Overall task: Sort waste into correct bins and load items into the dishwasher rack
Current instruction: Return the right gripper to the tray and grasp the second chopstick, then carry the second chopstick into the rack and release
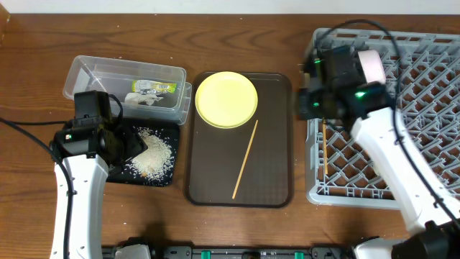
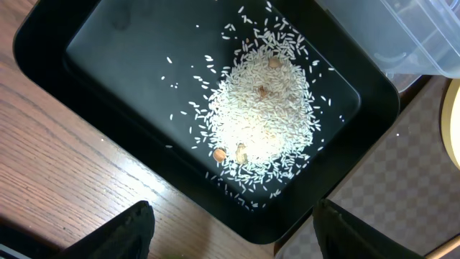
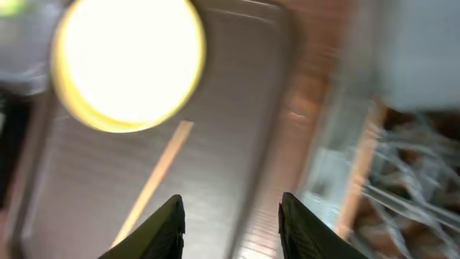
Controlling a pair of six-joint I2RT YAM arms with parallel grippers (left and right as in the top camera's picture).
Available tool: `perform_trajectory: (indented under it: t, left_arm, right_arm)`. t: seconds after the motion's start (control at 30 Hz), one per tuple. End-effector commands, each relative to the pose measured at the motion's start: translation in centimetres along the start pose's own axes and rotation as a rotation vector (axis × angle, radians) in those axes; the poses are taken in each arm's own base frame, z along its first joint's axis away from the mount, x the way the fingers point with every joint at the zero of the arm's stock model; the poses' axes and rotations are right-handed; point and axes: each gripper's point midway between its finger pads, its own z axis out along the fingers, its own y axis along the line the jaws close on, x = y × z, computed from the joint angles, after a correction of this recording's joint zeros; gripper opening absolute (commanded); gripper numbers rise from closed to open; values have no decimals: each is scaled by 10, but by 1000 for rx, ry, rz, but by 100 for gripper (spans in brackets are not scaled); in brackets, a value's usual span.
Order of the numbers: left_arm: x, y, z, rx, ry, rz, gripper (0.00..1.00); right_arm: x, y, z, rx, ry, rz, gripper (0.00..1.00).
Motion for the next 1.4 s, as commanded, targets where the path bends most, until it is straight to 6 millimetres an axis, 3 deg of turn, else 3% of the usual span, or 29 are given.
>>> perform_trajectory:
  t: [0.0,0.1,0.33,0.5,0.67,0.8,0.9,1.0,1.03,1.23,1.37]
  left_arm:
    - [1,3,0,-7,2,-11,74]
    - [1,3,0,-7,2,-11,74]
    - [1,3,0,-7,2,-11,74]
    - [1,3,0,-7,2,-11,74]
    - [1,3,0,-8,2,-11,74]
    - [1,3,0,-8,2,-11,74]
    - [1,3,0,-7,2,-11,74]
    - [1,3,0,-8,2,-11,74]
    - [1,3,0,-8,2,-11,74]
    - [1,3,0,-8,3,-11,74]
    - [1,3,0,-9,5,-11,74]
  right_arm:
    - [6,43,7,-80,23,-37,41]
    - [21,67,28,-78,76,-25,41]
    - [73,100,83,-20,257,60,43]
    - [108,108,116,43,364,122,43]
    - [134,101,139,112,447,181,42]
    - [144,96,145,139,481,182,40]
    - [146,91,146,162,484,177,32]
    - [147,89,145,171,490,176,5]
    - [148,88,144,175,495,177,1]
    - [143,73,134,197,509,209,1]
    - [117,59,113,162,456,199,1]
